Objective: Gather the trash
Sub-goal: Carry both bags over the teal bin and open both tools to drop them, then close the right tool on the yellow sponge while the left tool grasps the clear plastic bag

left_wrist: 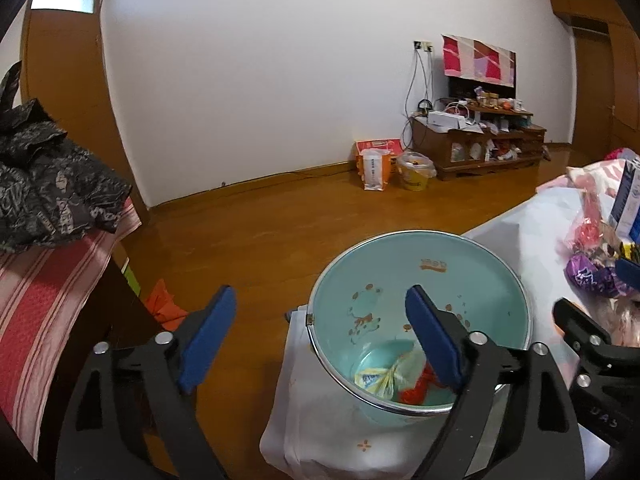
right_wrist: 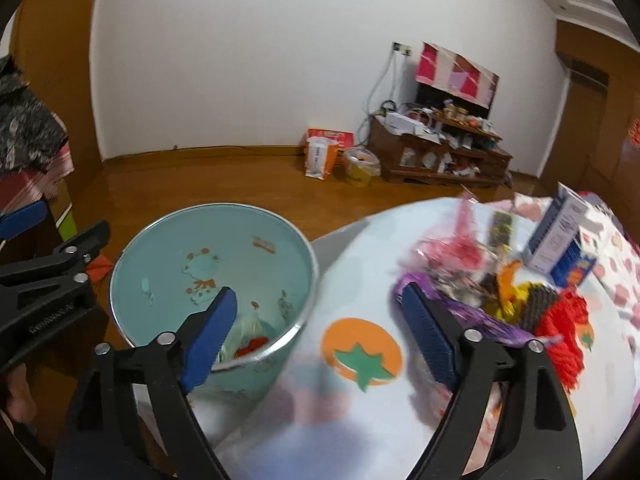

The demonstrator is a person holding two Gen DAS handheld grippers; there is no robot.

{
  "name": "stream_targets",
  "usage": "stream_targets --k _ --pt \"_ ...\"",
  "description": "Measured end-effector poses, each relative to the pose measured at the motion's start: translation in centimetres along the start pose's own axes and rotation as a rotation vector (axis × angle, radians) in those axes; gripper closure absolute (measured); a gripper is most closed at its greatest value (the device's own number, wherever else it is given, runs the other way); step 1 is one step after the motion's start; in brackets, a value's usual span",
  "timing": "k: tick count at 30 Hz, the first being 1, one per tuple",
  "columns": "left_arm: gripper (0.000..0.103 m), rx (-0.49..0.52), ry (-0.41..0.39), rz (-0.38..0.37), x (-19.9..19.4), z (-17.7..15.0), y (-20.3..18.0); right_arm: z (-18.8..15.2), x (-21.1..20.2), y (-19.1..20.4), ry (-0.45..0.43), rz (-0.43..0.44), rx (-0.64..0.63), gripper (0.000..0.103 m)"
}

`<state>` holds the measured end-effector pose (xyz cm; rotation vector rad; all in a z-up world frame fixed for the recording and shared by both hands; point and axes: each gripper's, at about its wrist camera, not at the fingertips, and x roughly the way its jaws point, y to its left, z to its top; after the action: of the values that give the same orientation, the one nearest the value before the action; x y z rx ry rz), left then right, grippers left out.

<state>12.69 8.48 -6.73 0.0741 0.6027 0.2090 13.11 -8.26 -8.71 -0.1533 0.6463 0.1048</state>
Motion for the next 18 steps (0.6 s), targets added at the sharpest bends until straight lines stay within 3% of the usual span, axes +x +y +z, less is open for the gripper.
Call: stream_targets --k 18 --pt "0.015 0.063 0.016 -0.111 -3.9 -0.9 -4.9 -2.8 -5.1 -6.3 -0.041 -0.087 0.162 0.015"
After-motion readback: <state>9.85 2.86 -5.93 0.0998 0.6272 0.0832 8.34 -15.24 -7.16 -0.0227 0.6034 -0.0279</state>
